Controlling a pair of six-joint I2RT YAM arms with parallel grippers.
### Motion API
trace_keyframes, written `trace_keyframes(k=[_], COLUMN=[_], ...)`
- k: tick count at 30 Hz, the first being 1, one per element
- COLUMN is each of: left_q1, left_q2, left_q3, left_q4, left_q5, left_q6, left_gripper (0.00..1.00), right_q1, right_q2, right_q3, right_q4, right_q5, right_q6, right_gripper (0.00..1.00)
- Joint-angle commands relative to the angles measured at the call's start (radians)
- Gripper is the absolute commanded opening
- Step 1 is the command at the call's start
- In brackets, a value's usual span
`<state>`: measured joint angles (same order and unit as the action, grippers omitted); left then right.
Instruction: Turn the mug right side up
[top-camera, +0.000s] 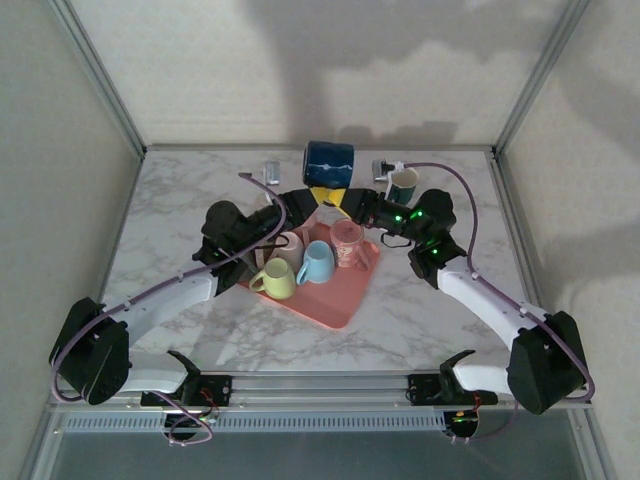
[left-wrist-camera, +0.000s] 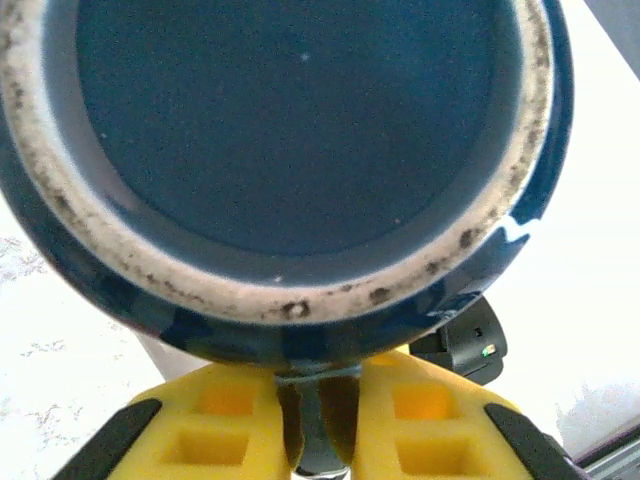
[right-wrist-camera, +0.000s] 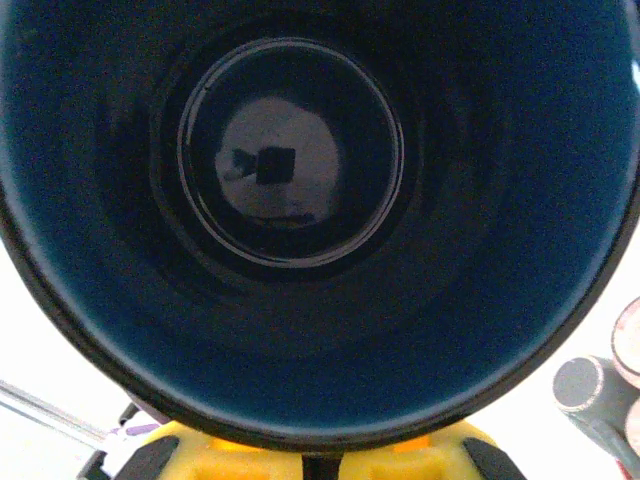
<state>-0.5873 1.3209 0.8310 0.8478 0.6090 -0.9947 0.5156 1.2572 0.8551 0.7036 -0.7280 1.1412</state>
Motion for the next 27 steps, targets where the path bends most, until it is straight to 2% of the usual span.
trace_keyframes(k=[1,3,9,13,19,24,27], left_q1=[0.012,0.014,0.036,0.067,0.097,0.098,0.098], left_q2=[-0.036,-0.046,-0.082,-0.120,-0.193,-0.204,-0.197], left_q3=[-0.019,-0.017,-0.007,-0.011,0.029,0.086,0.106], left_q4=[-0.006,-0.030,-0.184,-0.284,-0.524,-0.703,-0.757], left_q5=[-0.022,-0.013,0.022,0.064,0.075,0.066,0.051], left_q6=[0.036,0.057,0.152,0.239,0.487,0.694,0.768], left_gripper=[0.40,0.55,0.71,0.74,0.74,0.74,0.73], right_q1=[0.001,0.002,-0.007,-0.019,-0.043,-0.062,-0.078], right_q2=[-0.068,-0.079,-0.112,-0.132,-0.144,-0.111,-0.080], right_q3=[0.080,0.093,0.138,0.197,0.311,0.409,0.461], right_q4=[-0.052,-0.103,-0.287,-0.499,-0.880,-1.157,-1.296], right_q5=[0.052,0.057,0.089,0.129,0.266,0.446,0.561], right_q6=[-0.132,-0.170,-0.294,-0.417,-0.630,-0.766,-0.827], right_gripper=[0.00,0.00,0.00,0.00,0.00,0.00,0.00])
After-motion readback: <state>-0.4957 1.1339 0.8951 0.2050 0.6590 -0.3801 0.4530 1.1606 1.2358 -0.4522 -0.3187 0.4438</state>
